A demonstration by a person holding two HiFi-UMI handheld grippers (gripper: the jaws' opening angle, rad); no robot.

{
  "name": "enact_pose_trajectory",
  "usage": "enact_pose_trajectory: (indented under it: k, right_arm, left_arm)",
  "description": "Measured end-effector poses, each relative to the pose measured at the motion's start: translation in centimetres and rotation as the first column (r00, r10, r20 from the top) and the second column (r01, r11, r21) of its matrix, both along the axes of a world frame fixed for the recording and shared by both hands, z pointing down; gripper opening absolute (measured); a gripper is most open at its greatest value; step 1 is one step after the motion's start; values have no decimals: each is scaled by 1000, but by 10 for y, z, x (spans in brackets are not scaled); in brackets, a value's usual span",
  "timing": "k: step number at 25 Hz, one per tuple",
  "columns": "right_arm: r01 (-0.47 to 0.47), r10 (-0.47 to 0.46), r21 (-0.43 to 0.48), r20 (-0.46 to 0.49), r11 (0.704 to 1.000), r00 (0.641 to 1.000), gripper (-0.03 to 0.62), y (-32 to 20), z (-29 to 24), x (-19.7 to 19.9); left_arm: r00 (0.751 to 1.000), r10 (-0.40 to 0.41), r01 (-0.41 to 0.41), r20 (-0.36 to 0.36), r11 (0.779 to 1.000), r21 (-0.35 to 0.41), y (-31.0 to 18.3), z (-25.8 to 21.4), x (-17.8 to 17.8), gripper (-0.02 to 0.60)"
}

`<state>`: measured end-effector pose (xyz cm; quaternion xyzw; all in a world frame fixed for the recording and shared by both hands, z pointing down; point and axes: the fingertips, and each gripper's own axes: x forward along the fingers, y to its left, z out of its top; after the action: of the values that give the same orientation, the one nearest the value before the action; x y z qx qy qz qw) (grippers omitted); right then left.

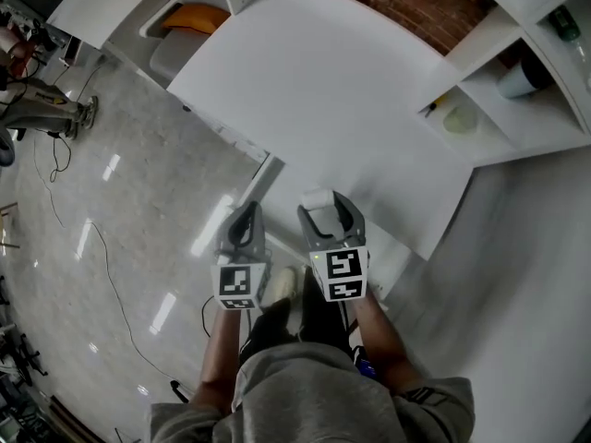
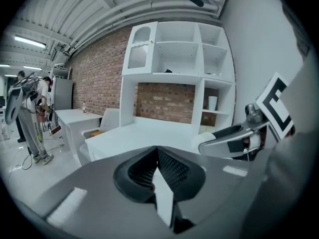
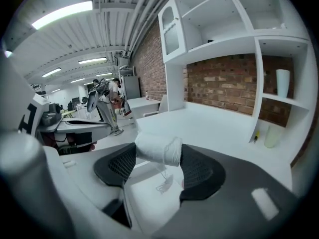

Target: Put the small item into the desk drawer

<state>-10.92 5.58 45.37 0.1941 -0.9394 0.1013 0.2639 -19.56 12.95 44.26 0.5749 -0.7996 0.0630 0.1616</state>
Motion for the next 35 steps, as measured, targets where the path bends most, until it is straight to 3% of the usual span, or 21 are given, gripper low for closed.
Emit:
enact_pose_trajectory:
  k: [9,18,35]
  right_arm:
    - [104,-108,-62,-76,993,991,281,23,55,-30]
    - [168,-186,-115,-169,979,968,282,33,124,-43]
    - [174,-226,-200,-282,964,932,282,29,243,-39]
  left_arm:
    - [995,-85,82,-44,995,-59,30,41,-17,12]
    - [989,-118,108,-93,988,-108,34,88,-23,12]
    - [977,-121,89,-174,979,-183,36,179,-9,12]
